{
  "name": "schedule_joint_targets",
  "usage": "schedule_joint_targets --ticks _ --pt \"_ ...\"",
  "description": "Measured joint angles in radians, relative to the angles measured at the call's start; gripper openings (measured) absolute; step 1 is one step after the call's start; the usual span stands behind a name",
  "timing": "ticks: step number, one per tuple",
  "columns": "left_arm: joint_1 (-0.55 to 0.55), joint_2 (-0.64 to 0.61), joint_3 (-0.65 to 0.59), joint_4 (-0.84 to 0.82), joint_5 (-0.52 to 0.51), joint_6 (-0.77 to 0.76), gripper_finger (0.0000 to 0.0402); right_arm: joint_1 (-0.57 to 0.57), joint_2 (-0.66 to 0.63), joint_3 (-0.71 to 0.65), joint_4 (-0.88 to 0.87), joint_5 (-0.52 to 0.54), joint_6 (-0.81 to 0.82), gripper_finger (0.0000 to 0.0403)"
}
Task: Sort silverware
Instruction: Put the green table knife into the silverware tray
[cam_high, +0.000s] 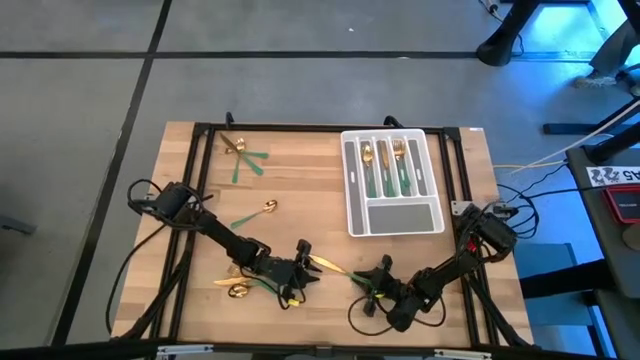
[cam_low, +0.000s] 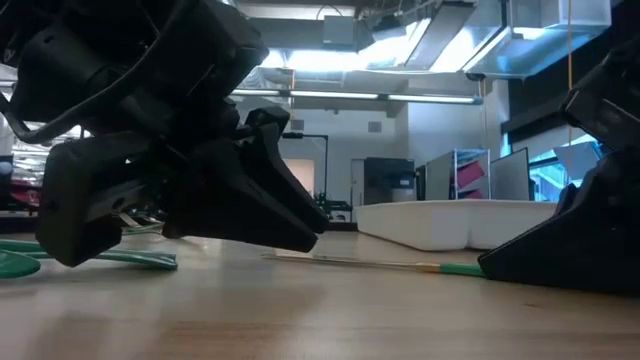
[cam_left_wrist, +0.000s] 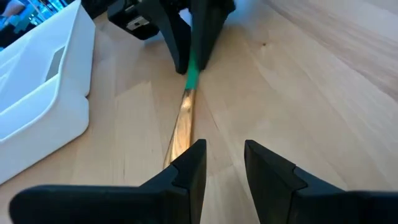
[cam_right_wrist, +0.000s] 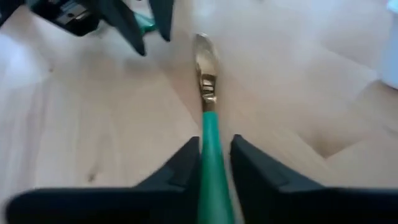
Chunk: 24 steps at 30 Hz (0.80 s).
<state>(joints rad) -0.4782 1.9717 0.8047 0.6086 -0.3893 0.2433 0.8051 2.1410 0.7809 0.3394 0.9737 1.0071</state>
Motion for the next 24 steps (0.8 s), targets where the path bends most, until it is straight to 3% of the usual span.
schedule_joint_targets --ticks 2,8,13,18,20,24 --pt "0.000 0.000 0.000 0.018 0.000 0.000 0.0100 0.004 0.000 0.002 -0.034 0.000 0.062 0.0050" --pt "0.005 -0.001 0.001 0.031 0.056 0.037 0.0107 0.005 0.000 0.003 -0.038 -0.003 0.075 0.0049" --pt "0.043 0.007 0.001 0.024 0.051 0.089 0.0164 0.012 0.000 0.001 -0.025 0.005 0.067 0.0049" --pt "0.135 0.007 0.001 0.027 0.048 -0.054 0.0222 0.013 0.000 0.001 -0.024 0.006 0.067 0.0049" --pt "0.177 0.007 0.002 -0.006 0.099 -0.122 0.0231 0.013 0.001 0.001 -0.022 0.008 0.065 0.0049" --pt "0.253 0.007 0.003 -0.065 0.336 -0.238 0.0220 0.013 0.002 0.001 -0.019 0.012 0.062 0.0049"
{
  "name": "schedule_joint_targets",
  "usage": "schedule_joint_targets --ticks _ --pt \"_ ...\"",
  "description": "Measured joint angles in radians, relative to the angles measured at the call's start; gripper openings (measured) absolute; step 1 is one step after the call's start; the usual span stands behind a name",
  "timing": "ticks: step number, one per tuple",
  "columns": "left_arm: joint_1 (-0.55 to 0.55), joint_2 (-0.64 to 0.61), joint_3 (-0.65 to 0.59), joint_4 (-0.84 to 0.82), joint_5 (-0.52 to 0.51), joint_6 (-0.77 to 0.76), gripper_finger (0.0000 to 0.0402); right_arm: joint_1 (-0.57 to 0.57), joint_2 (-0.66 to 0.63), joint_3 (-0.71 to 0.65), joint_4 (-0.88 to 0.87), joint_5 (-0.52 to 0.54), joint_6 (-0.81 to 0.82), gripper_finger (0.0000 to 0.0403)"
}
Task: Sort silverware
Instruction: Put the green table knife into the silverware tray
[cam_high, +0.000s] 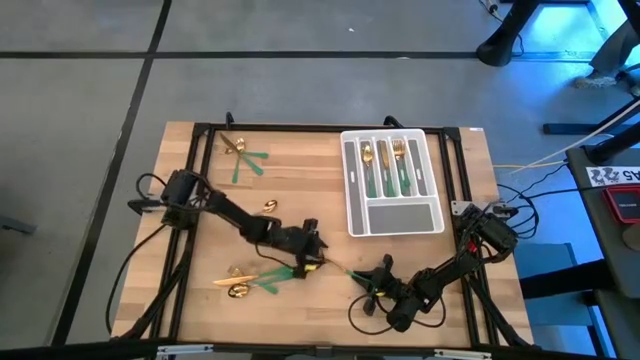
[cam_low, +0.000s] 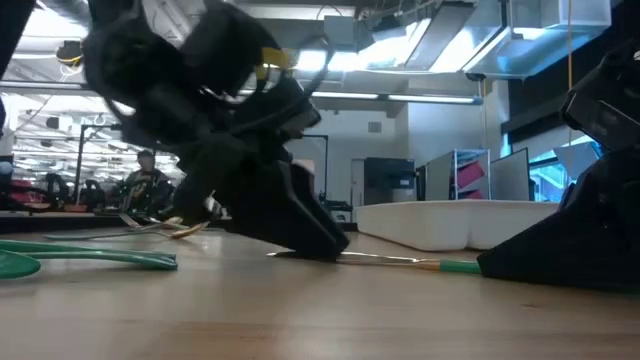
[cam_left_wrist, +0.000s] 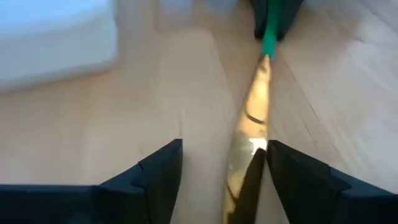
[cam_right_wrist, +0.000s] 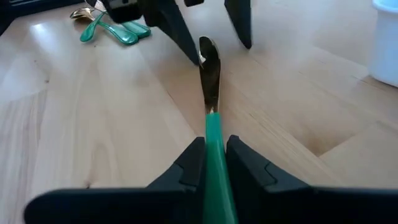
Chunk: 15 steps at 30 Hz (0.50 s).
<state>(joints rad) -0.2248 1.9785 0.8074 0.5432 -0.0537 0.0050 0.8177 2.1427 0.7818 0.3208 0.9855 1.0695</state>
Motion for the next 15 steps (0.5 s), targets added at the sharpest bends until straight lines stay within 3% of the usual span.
schedule_joint_targets --ticks 8,15 --pt "-0.019 -0.003 0.013 -0.063 0.065 0.169 0.0166 0.000 0.000 -0.001 0.007 0.002 -0.005 0.0049" --pt "-0.031 0.034 0.082 -0.171 0.063 0.145 0.0142 0.000 0.003 -0.004 0.039 0.009 -0.032 0.0049"
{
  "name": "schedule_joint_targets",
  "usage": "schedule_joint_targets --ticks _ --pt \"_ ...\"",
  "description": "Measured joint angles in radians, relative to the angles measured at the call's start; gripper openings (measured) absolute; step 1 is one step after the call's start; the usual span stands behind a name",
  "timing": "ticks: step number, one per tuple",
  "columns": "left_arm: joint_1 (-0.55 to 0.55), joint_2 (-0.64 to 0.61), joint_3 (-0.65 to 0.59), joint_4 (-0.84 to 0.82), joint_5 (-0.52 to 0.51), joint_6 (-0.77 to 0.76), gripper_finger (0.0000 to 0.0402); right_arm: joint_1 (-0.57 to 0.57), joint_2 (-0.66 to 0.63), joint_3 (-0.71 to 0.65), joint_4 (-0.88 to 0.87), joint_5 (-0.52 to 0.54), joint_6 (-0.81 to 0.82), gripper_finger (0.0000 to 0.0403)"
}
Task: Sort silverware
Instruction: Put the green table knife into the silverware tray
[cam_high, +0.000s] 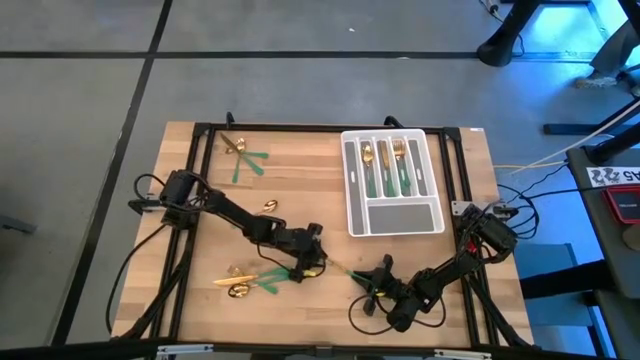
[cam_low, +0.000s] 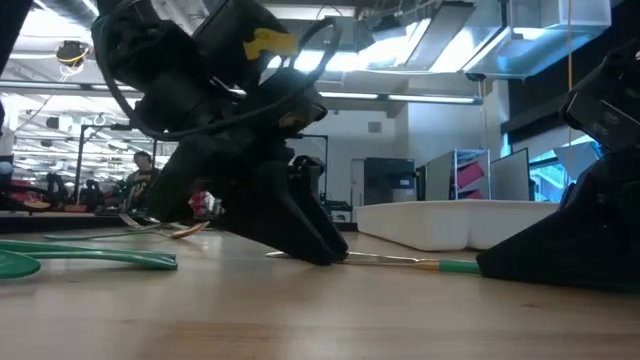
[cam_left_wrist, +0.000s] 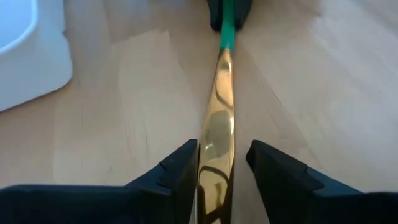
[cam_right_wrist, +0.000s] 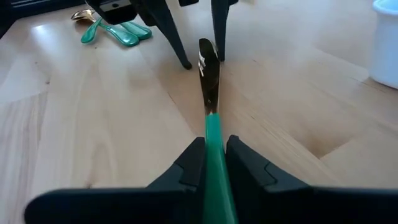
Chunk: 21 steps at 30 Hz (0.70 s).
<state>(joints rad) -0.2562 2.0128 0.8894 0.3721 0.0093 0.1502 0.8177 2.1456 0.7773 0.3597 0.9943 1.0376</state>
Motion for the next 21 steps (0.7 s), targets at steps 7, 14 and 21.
schedule_joint_targets --ticks 7,14,21 --pt "0.003 0.082 0.065 0.021 0.038 -0.072 0.0141 0.000 0.001 0.000 0.007 0.000 -0.008 0.0049" --pt "0.002 0.082 0.074 -0.013 0.050 -0.095 0.0130 0.000 0.001 0.000 0.014 0.007 -0.015 0.0049" --pt "0.002 0.082 0.073 -0.017 0.062 -0.089 0.0067 0.000 -0.018 0.000 0.014 -0.003 -0.063 0.0050"
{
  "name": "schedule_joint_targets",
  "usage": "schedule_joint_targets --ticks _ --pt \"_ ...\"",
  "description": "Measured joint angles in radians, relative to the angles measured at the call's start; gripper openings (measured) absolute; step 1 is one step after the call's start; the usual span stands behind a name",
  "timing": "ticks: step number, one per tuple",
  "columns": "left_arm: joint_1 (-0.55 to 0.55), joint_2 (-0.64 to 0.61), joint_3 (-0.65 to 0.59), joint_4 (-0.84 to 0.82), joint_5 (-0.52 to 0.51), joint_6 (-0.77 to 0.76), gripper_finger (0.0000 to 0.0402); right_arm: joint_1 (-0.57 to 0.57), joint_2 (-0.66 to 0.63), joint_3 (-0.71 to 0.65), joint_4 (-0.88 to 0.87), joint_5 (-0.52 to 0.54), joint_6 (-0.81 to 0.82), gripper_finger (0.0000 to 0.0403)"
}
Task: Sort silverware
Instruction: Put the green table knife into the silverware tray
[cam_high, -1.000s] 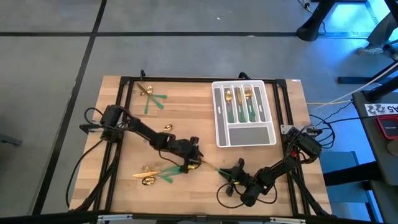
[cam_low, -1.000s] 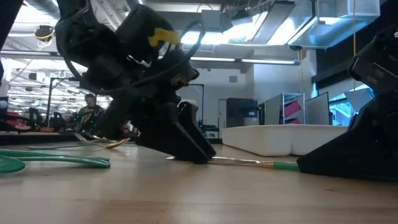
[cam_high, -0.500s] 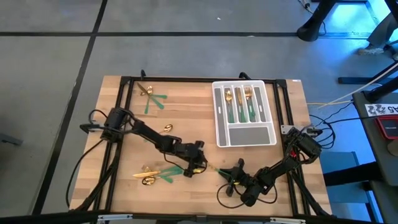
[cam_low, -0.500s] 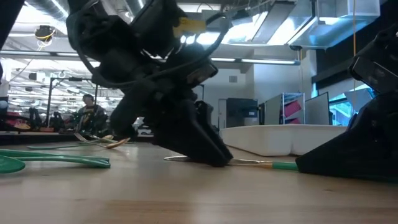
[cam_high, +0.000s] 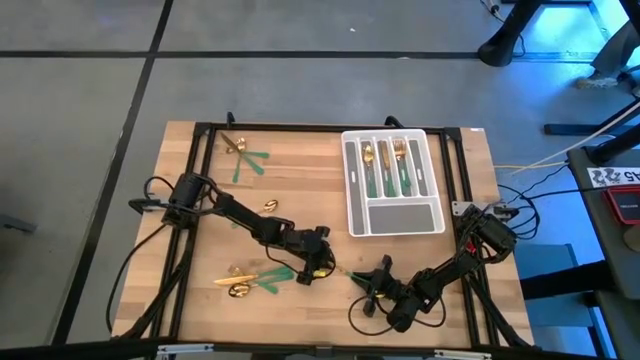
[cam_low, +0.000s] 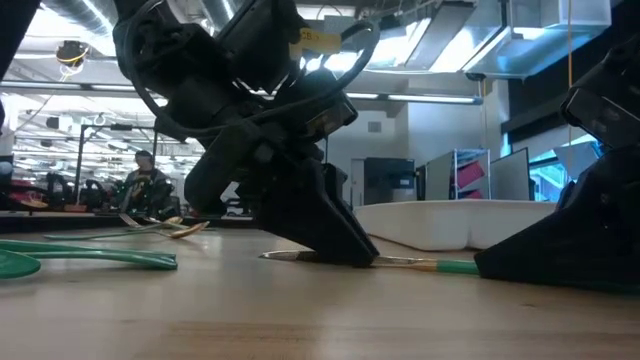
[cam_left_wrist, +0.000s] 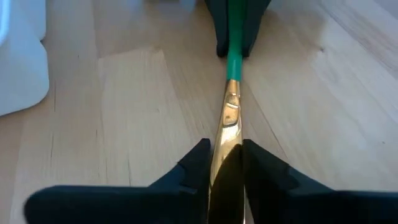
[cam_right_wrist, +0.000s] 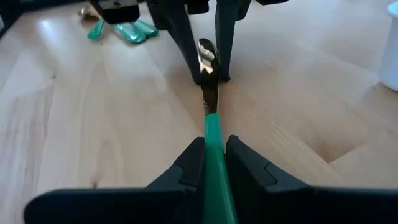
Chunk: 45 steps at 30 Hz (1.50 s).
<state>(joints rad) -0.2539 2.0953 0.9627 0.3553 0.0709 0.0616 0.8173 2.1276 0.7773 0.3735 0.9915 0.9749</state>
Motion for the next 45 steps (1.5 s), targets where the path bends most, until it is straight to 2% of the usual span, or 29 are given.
schedule_joint_targets --ticks 4,10,13,18,21,24,28,40,43,45 --pt "-0.005 0.000 0.001 0.002 0.008 0.009 0.0042 0.000 -0.015 -0.003 -0.012 -0.014 -0.070 0.0056" --pt "-0.020 0.000 0.001 0.003 -0.025 0.024 0.0039 0.000 -0.015 -0.003 -0.012 -0.001 -0.090 0.0065" --pt "-0.036 0.000 0.001 0.003 -0.066 0.049 0.0038 0.000 -0.018 -0.004 -0.017 0.011 -0.110 0.0097" --pt "-0.072 -0.001 0.001 0.005 -0.153 0.098 0.0038 -0.001 -0.058 -0.008 -0.036 0.013 -0.116 0.0171" --pt "-0.098 -0.001 0.001 0.008 -0.220 0.136 0.0038 -0.012 -0.088 -0.009 -0.042 -0.035 -0.115 0.0204" --pt "-0.127 -0.001 0.001 0.015 -0.293 0.183 0.0037 -0.041 -0.102 -0.009 -0.041 -0.112 -0.094 0.0212" --pt "-0.163 0.002 -0.001 0.035 -0.360 0.238 0.0037 -0.073 -0.106 -0.006 -0.033 -0.195 -0.078 0.0188" --pt "-0.196 -0.002 -0.003 0.032 -0.493 0.202 0.0036 -0.080 -0.106 -0.003 -0.026 -0.278 -0.070 0.0030" --pt "-0.198 -0.022 -0.006 0.037 -0.493 0.180 0.0041 -0.080 -0.106 -0.002 -0.026 -0.286 -0.069 0.0015" --pt "-0.199 -0.056 -0.008 0.021 -0.452 0.179 0.0057 -0.080 -0.106 -0.002 -0.026 -0.286 -0.065 0.0015"
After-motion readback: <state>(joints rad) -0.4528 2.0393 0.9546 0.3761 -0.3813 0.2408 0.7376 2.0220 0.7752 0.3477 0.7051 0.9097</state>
